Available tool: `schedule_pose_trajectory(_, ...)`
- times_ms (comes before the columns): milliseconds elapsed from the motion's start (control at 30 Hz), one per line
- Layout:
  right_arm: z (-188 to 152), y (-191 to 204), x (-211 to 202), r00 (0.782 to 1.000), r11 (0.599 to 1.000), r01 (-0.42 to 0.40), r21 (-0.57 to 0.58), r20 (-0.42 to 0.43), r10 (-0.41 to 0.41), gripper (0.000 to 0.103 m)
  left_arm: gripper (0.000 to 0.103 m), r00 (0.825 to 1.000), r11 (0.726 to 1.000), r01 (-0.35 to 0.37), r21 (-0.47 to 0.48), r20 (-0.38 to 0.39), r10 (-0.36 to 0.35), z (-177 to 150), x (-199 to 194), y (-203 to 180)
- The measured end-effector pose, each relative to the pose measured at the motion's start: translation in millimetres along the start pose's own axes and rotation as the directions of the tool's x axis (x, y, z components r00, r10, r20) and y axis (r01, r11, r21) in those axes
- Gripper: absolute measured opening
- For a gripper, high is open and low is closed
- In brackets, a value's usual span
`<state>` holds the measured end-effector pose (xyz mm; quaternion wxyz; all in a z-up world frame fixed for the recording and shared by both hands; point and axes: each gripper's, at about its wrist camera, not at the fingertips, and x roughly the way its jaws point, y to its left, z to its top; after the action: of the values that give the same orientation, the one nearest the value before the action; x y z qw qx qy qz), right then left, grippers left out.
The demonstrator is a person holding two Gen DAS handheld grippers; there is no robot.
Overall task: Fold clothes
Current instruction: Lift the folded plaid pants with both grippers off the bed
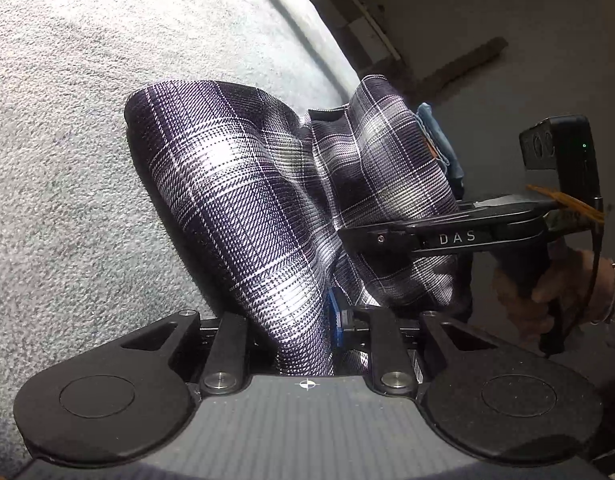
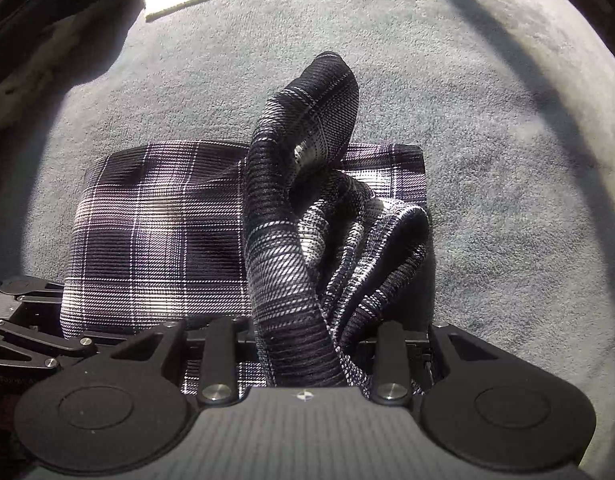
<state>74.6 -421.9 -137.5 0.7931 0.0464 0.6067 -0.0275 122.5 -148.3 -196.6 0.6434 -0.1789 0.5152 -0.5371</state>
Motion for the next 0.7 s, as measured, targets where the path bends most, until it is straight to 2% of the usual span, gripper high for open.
schedule_pose_trajectory(167, -12, -24, 3, 0.993, 0.991, -0.108, 0.074, 0.065, 0.103, 0.04, 0.021, 1.0, 1.0, 0.012, -0.002, 0.012, -0.012, 1, -4, 5)
schedule_pose_trajectory(267, -15, -35, 5, 0.985, 0.982, -0.159, 0.102, 0.08, 0.151, 0.041, 0.021, 1.0, 1.0, -0.007, -0.02, 0.003, 0.007, 2, -9, 6)
schedule_pose_trajectory(467, -16, -45, 7, 0.97, 0.973, -0.225, 0.052, 0.11, 0.219, 0.04, 0.022, 0.997, 0.997, -0.083, -0.006, -0.005, 0.082, 2, -10, 2)
schedule_pose_trajectory(700, -37, -45, -2, 0.938, 0.971, -0.237, -0.043, 0.251, 0.24, 0.031, 0.015, 0.975, 0.973, -0.222, 0.065, 0.032, 0.221, 1, -12, -26)
